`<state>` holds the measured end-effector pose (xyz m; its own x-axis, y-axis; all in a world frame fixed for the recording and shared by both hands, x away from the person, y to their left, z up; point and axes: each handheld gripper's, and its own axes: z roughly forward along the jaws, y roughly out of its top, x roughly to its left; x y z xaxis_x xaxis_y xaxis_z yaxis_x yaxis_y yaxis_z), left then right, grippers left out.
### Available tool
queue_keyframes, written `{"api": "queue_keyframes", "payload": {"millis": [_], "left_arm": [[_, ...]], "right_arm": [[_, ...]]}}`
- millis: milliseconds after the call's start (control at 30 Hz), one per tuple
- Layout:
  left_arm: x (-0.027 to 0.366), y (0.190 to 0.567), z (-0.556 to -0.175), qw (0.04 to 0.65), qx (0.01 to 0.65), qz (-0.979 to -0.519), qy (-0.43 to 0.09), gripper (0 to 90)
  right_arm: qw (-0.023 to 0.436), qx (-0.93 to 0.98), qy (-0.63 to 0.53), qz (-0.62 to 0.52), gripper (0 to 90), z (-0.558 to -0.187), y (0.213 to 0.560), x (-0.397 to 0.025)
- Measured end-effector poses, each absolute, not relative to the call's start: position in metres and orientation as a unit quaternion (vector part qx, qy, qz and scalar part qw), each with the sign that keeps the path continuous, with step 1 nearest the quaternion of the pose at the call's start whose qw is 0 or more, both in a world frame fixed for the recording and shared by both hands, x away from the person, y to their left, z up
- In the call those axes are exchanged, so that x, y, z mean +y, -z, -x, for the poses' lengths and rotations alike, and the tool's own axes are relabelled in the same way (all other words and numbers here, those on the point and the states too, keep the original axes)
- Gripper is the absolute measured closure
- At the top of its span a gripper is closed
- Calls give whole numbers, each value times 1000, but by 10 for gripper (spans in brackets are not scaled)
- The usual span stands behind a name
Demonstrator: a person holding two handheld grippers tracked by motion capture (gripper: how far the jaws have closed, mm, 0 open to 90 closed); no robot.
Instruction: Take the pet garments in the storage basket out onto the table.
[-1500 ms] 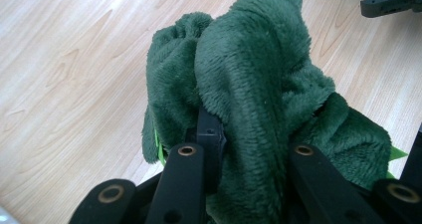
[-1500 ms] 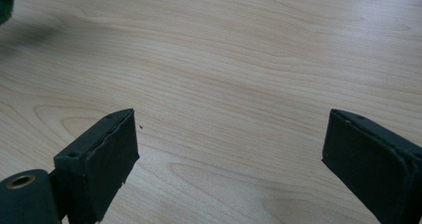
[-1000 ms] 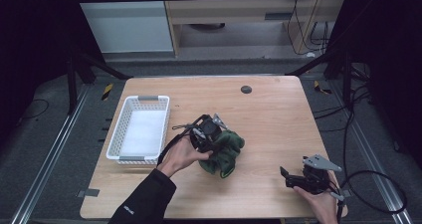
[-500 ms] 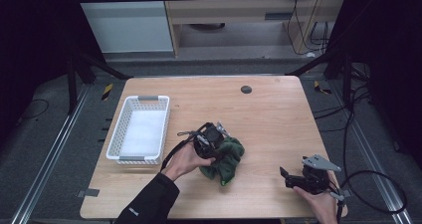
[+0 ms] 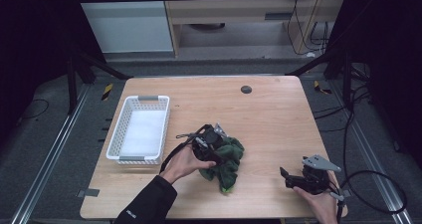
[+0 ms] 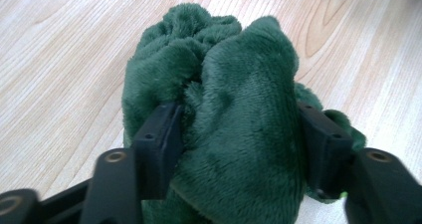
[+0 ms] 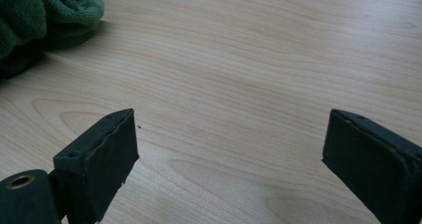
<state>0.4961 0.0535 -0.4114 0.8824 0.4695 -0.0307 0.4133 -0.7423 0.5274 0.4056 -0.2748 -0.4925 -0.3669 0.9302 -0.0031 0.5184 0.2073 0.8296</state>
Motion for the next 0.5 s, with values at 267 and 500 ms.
{"api": "queue_keyframes", "payload": {"millis": [267,500], "left_arm": [[62,404,-489,301,236,-922,-61,263],[77,396,-480,333,242,-908,-75,218]], "right_arm": [[263,729,-388,-499,68,-405,492,-275],[265,729,-388,-498,70,-405,492,-275]]}}
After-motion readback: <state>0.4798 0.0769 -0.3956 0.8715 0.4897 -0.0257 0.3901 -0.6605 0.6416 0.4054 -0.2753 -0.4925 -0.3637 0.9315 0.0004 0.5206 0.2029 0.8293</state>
